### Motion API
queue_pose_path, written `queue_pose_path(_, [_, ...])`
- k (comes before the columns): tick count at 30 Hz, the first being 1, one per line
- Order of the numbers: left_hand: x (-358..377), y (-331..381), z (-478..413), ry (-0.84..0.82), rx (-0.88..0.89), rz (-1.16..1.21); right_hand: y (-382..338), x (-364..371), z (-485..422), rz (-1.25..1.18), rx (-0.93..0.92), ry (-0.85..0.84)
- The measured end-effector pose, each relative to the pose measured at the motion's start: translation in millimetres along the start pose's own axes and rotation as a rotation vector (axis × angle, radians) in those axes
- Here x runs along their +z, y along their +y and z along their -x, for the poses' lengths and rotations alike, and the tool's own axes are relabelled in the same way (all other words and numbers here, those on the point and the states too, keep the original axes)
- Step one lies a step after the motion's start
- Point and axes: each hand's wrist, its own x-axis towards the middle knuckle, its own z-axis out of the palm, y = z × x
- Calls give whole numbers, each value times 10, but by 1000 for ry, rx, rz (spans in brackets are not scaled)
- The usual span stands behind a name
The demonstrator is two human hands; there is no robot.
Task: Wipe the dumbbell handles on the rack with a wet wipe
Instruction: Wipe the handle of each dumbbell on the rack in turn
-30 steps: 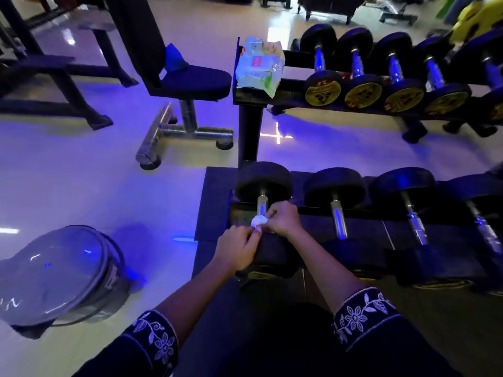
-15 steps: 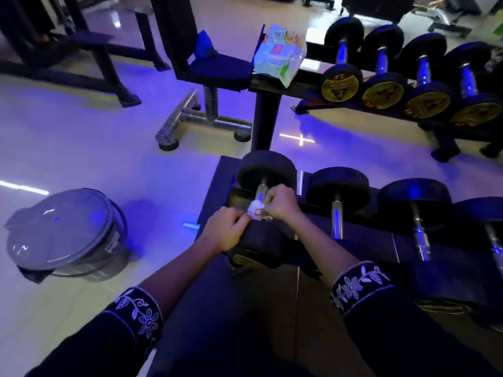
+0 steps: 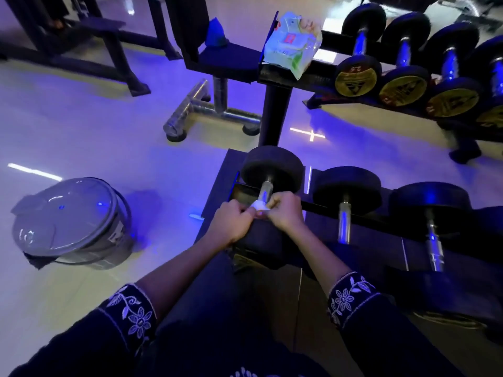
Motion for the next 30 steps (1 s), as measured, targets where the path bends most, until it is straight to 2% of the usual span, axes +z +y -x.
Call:
queue_pose_path(6, [-78, 93, -45, -77, 3, -21, -231, -14, -328, -58, 80, 204])
queue_pose_path(9, [-58, 48, -41, -48, 5, -19, -151, 24, -171, -63, 86, 169])
queue_pose_path(13, [-57, 98, -62, -32, 1, -99, -69, 20, 84, -19, 75, 31])
queue_pose_path(19, [-118, 303, -47, -112, 7, -250, -295, -5, -154, -69, 126, 193])
queue_pose_path(26, [-123, 342, -27, -100, -50, -254, -161, 26, 12, -81, 135, 130])
queue_pose_path(30, [-111, 336, -22, -110, -60, -209, -319, -51, -208, -68, 143, 198])
